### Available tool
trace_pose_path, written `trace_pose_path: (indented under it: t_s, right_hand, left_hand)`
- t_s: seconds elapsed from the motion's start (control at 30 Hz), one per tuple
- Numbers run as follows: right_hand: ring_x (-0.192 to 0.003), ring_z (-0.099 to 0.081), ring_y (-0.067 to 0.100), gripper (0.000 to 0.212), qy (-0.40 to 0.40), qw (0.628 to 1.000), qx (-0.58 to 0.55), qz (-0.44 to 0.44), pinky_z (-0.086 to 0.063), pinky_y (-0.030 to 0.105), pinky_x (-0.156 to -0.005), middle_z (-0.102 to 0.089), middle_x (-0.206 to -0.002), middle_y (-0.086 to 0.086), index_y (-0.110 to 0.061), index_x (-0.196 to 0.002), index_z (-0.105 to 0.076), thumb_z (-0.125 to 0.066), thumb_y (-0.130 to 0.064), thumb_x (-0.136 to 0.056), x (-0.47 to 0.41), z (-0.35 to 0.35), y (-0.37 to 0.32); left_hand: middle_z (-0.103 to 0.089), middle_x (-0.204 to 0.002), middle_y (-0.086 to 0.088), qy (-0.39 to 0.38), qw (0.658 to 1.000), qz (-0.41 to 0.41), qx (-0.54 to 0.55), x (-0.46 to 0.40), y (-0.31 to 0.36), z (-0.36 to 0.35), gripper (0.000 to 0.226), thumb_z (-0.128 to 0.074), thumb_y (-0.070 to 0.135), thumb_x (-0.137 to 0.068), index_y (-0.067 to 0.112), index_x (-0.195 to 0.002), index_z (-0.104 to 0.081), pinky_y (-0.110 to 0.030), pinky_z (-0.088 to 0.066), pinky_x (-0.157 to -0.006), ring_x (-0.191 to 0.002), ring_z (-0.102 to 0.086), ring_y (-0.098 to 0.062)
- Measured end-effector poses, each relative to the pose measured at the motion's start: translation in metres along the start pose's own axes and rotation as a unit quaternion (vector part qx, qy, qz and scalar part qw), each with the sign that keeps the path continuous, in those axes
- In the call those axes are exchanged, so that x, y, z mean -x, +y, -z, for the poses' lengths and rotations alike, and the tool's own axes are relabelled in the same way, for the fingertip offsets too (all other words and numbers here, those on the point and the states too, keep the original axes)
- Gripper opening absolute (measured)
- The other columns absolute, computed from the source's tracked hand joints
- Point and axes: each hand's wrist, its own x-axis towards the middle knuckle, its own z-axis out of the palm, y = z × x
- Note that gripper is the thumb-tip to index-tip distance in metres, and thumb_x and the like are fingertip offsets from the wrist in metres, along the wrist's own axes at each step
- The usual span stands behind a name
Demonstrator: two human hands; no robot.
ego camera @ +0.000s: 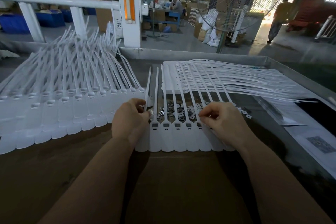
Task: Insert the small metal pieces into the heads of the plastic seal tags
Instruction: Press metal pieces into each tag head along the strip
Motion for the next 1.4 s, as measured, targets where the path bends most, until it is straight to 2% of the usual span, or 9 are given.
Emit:
trace_pose_path:
  t_s: [0.17, 0.37, 0.53, 0.67, 0.77, 0.9, 1.03, 1.27, 1.4]
  right_hand:
    - [-0.076, -0.054, 0.001, 0.008, -0.012, 0.999, 0.029, 0.009, -0.036, 0.008, -0.062, -0.06, -0.09, -0.007, -0.024, -0.081, -0.065, -0.071, -0.019, -0.08, 0.002, -0.002, -0.004]
    - [-0.077, -0.055, 0.003, 0.014, -0.008, 0.999, 0.035, -0.006, -0.038, 0.008, -0.064, -0.058, -0.091, -0.005, -0.027, -0.079, -0.061, -0.067, -0.014, -0.08, 0.001, -0.006, -0.003]
    - [-0.076, -0.054, 0.002, 0.009, 0.023, 0.999, 0.024, -0.005, -0.04, 0.01, -0.063, -0.058, -0.087, -0.009, -0.026, -0.085, -0.062, -0.065, -0.018, -0.083, 0.0, -0.01, 0.002]
    - [-0.075, -0.053, 0.003, 0.007, 0.067, 0.997, 0.042, 0.017, -0.045, 0.018, -0.07, -0.058, -0.086, -0.008, -0.02, -0.092, -0.065, -0.064, -0.02, -0.085, -0.001, -0.016, 0.002]
    - [-0.086, -0.053, 0.008, 0.013, 0.075, 0.992, 0.097, 0.031, -0.045, 0.022, -0.075, -0.056, -0.094, -0.005, -0.019, -0.099, -0.067, -0.062, -0.022, -0.086, -0.008, -0.02, -0.001]
    - [-0.102, -0.052, 0.016, 0.023, 0.033, 0.988, 0.151, 0.027, -0.047, 0.029, -0.087, -0.055, -0.109, 0.001, -0.022, -0.111, -0.067, -0.057, -0.023, -0.09, -0.016, -0.026, -0.009]
    - [-0.103, -0.052, 0.017, 0.023, 0.023, 0.984, 0.172, 0.028, -0.048, 0.031, -0.086, -0.054, -0.111, 0.001, -0.026, -0.11, -0.069, -0.056, -0.025, -0.09, -0.019, -0.03, -0.012]
    - [-0.091, -0.052, 0.014, 0.017, 0.078, 0.985, 0.153, 0.028, -0.05, 0.028, -0.079, -0.057, -0.1, 0.0, -0.02, -0.1, -0.072, -0.059, -0.019, -0.089, -0.018, -0.037, -0.009]
    - [-0.086, -0.046, 0.009, 0.017, 0.1, 0.983, 0.146, 0.038, -0.041, 0.02, -0.075, -0.056, -0.099, 0.0, -0.016, -0.102, -0.069, -0.056, -0.022, -0.091, -0.018, -0.041, -0.005]
  left_hand:
    - [-0.065, -0.111, -0.005, -0.001, 1.0, 0.0, 0.002, -0.001, -0.001, 0.0, 0.037, -0.063, 0.021, -0.086, 0.016, -0.122, -0.057, -0.026, -0.045, -0.077, -0.088, -0.055, -0.013]
    - [-0.065, -0.111, -0.005, -0.002, 1.0, 0.002, 0.002, -0.001, -0.001, -0.001, 0.037, -0.063, 0.021, -0.086, 0.016, -0.122, -0.057, -0.027, -0.045, -0.077, -0.088, -0.054, -0.013]
    - [-0.065, -0.111, -0.005, -0.001, 1.0, 0.001, 0.001, -0.001, -0.001, -0.001, 0.036, -0.063, 0.021, -0.086, 0.016, -0.122, -0.058, -0.029, -0.047, -0.079, -0.089, -0.056, -0.015]
    - [-0.066, -0.11, -0.006, 0.002, 1.0, -0.001, 0.0, -0.001, -0.001, -0.001, 0.037, -0.064, 0.02, -0.086, 0.016, -0.122, -0.058, -0.031, -0.049, -0.081, -0.089, -0.055, -0.014]
    - [-0.066, -0.109, -0.006, 0.001, 1.0, 0.001, 0.005, 0.0, -0.001, -0.001, 0.037, -0.064, 0.02, -0.086, 0.016, -0.122, -0.058, -0.031, -0.05, -0.081, -0.089, -0.057, -0.015]
    - [-0.066, -0.109, -0.006, 0.0, 1.0, 0.0, 0.004, 0.0, -0.001, 0.0, 0.036, -0.064, 0.021, -0.086, 0.016, -0.121, -0.058, -0.03, -0.049, -0.079, -0.091, -0.059, -0.017]
    - [-0.066, -0.11, -0.007, 0.004, 1.0, 0.0, 0.006, 0.0, -0.002, -0.001, 0.037, -0.064, 0.02, -0.086, 0.015, -0.122, -0.058, -0.031, -0.048, -0.08, -0.093, -0.059, -0.018]
    - [-0.066, -0.11, -0.007, 0.0, 1.0, 0.002, 0.011, 0.0, -0.001, 0.0, 0.037, -0.064, 0.021, -0.086, 0.015, -0.122, -0.058, -0.033, -0.049, -0.083, -0.095, -0.06, -0.019]
    - [-0.066, -0.11, -0.006, 0.002, 1.0, 0.002, 0.008, 0.0, -0.001, -0.001, 0.037, -0.064, 0.02, -0.086, 0.015, -0.122, -0.058, -0.032, -0.049, -0.081, -0.094, -0.059, -0.018]
